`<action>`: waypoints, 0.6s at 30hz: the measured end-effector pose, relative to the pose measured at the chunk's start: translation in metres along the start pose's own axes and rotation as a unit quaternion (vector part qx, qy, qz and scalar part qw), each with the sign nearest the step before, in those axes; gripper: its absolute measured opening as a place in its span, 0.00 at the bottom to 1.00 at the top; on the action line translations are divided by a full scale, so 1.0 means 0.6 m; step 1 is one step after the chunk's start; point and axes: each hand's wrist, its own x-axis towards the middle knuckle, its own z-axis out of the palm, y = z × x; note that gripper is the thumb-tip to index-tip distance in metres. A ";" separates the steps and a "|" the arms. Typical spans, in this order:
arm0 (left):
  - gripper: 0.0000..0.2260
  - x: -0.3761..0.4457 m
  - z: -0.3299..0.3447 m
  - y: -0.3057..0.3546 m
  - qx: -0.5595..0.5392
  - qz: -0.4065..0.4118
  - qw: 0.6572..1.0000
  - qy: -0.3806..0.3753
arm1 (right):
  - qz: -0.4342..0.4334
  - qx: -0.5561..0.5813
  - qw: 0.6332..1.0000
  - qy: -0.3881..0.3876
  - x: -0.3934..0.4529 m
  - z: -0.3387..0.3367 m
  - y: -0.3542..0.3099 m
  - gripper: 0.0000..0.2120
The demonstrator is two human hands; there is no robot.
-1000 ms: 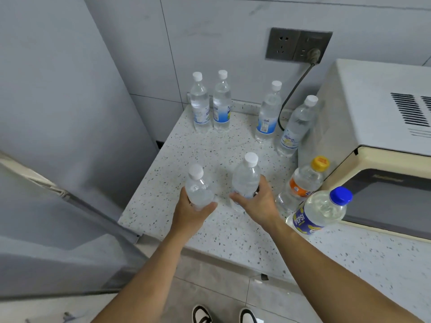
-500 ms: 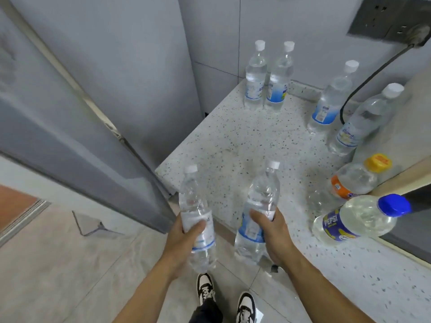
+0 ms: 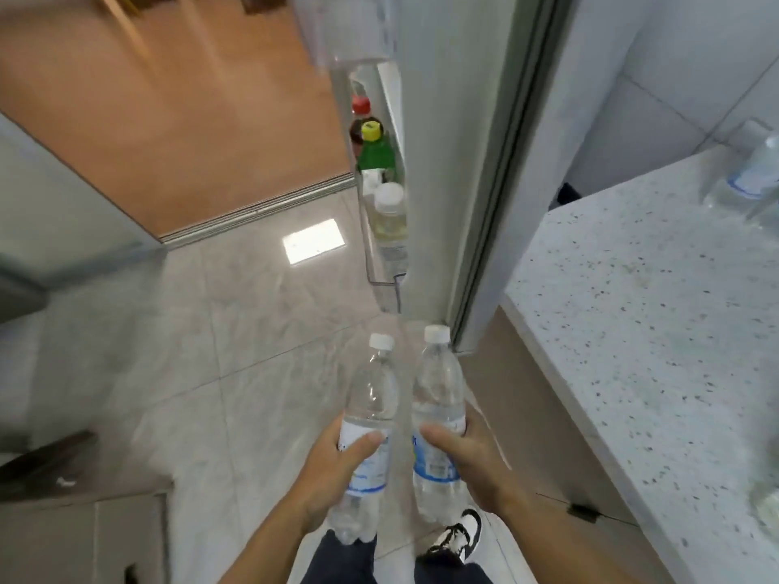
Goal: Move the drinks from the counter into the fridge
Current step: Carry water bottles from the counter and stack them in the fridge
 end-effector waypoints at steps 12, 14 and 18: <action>0.21 0.030 -0.298 0.025 -0.125 0.016 0.985 0.120 | 0.020 -0.026 0.999 -0.001 0.147 0.304 -0.030 0.19; 0.23 0.042 -0.354 0.044 -0.133 0.037 0.982 0.126 | 0.013 -0.030 0.999 -0.005 0.180 0.357 -0.040 0.13; 0.19 0.071 -0.444 0.076 -0.152 0.055 0.977 0.140 | -0.002 -0.054 0.998 -0.021 0.237 0.441 -0.063 0.12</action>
